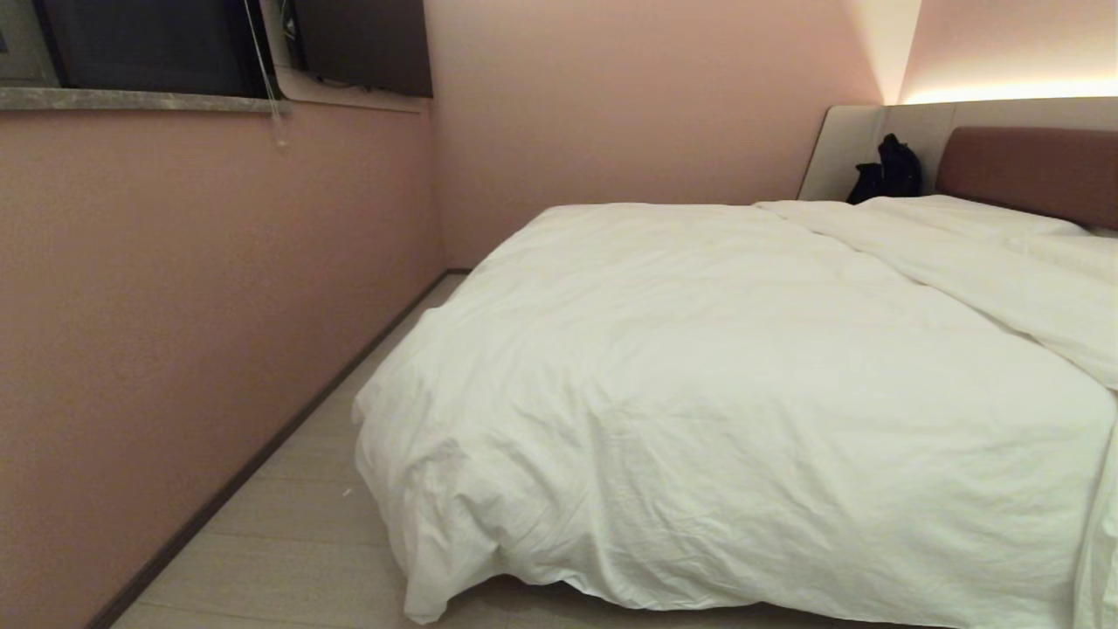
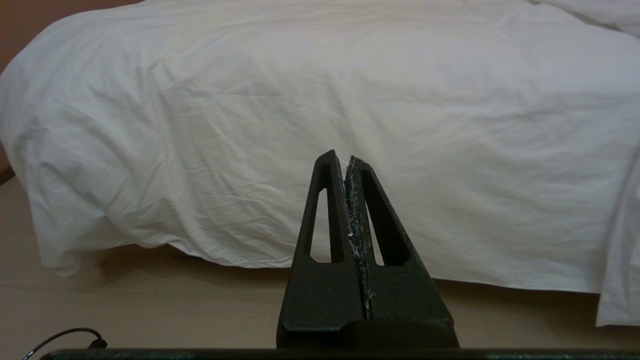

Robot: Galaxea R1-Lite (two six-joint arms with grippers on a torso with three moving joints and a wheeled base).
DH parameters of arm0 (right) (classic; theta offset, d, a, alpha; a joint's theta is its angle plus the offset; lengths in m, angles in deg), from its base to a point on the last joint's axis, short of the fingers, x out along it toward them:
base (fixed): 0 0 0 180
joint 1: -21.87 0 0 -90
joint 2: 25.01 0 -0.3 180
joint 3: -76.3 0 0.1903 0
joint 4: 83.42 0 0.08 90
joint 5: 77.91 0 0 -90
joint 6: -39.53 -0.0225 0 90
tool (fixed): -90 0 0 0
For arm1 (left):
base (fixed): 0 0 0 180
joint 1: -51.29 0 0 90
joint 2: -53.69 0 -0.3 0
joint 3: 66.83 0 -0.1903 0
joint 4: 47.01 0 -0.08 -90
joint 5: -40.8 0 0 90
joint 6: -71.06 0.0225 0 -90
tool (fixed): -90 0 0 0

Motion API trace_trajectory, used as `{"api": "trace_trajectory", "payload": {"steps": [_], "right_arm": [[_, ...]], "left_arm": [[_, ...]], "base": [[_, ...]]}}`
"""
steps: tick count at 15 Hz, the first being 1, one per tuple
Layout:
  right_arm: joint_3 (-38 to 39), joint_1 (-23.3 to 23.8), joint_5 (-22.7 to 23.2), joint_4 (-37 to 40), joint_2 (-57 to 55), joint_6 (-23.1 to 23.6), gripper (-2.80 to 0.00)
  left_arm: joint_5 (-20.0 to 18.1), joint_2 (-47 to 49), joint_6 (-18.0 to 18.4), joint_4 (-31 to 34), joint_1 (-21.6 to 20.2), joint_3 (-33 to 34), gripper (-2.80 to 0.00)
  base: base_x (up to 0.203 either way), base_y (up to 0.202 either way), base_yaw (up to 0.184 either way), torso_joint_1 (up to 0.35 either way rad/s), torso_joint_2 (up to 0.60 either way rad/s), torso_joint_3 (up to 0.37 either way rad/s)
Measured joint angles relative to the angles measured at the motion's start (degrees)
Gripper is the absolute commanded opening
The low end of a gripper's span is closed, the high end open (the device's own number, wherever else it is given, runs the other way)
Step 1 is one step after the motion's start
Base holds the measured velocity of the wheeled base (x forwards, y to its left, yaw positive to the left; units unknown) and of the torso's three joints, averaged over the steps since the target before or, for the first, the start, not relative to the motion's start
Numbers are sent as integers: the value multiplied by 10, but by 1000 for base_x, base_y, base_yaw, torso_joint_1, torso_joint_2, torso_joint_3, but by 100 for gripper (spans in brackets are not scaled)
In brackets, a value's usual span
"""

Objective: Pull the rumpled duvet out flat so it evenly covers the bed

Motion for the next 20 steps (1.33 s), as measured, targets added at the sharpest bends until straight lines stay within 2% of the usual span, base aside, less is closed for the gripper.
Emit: {"api": "trace_trajectory", "payload": {"steps": [20], "right_arm": [[0,0,0,0,0,0,-280]], "left_arm": [[0,0,1,0,0,0,-280]], "base": [[0,196,0,4,2,2]]}}
